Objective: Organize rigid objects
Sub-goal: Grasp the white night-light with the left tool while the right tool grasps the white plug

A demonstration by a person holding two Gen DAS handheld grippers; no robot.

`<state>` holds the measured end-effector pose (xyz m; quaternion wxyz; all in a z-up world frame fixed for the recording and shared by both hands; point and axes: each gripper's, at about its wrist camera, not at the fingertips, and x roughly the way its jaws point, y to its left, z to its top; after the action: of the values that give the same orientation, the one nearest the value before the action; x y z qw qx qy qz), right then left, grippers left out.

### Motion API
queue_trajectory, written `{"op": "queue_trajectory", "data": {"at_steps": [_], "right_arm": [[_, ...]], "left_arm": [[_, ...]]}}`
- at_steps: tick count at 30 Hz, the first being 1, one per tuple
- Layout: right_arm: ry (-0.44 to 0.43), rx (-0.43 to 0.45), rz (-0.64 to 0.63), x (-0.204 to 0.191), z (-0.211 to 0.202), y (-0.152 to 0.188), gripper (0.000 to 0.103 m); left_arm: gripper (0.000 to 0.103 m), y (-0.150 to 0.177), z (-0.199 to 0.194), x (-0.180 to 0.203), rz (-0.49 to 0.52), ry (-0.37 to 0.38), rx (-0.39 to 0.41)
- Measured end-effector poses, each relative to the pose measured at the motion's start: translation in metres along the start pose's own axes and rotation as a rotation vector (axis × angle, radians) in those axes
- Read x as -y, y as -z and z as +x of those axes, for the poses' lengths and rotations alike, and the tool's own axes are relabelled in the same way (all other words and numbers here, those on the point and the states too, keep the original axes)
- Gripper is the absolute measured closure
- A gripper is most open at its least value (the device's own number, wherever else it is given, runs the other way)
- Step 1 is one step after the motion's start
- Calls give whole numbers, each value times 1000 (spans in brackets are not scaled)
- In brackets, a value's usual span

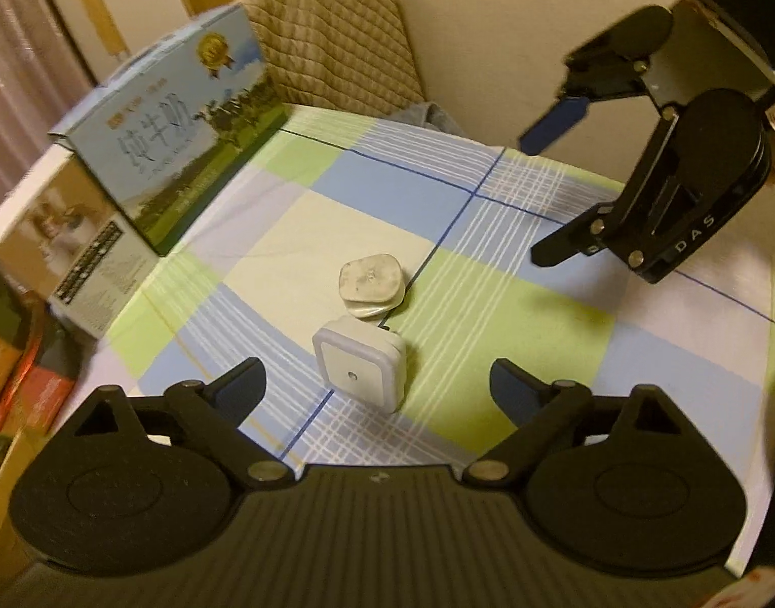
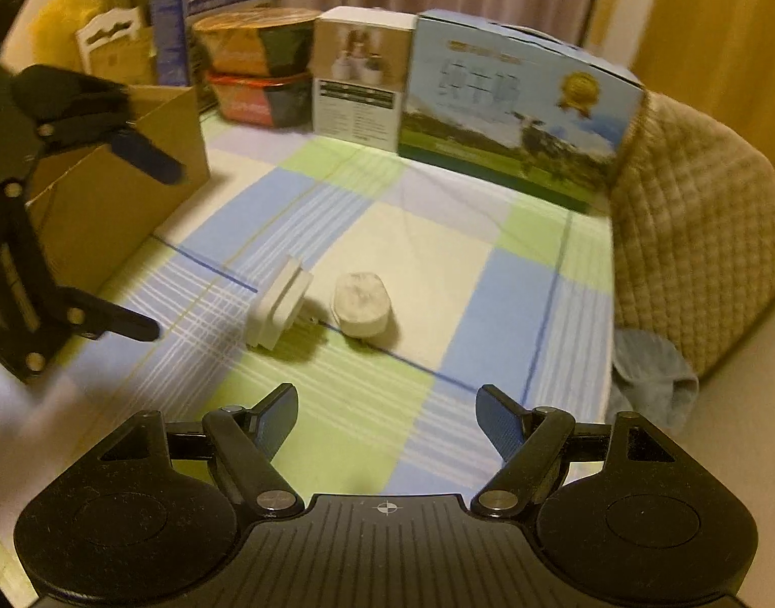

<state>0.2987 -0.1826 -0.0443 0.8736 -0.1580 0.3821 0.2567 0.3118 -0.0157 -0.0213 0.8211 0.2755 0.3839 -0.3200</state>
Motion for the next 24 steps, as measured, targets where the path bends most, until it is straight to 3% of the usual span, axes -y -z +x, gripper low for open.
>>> {"op": "queue_trajectory", "data": {"at_steps": [4,11,24], "right_arm": [[-34,-18,-2,8,21,-9,28],[-54,-44,-34,14,44,-16,28],[-66,-81,-85,16,73,-23,30]], "left_arm": [[14,-2,20,-9,37,50,-13],[14,-10,50,-13,195,115,-33],[18,-7,93,-29,248,173,-86]]}}
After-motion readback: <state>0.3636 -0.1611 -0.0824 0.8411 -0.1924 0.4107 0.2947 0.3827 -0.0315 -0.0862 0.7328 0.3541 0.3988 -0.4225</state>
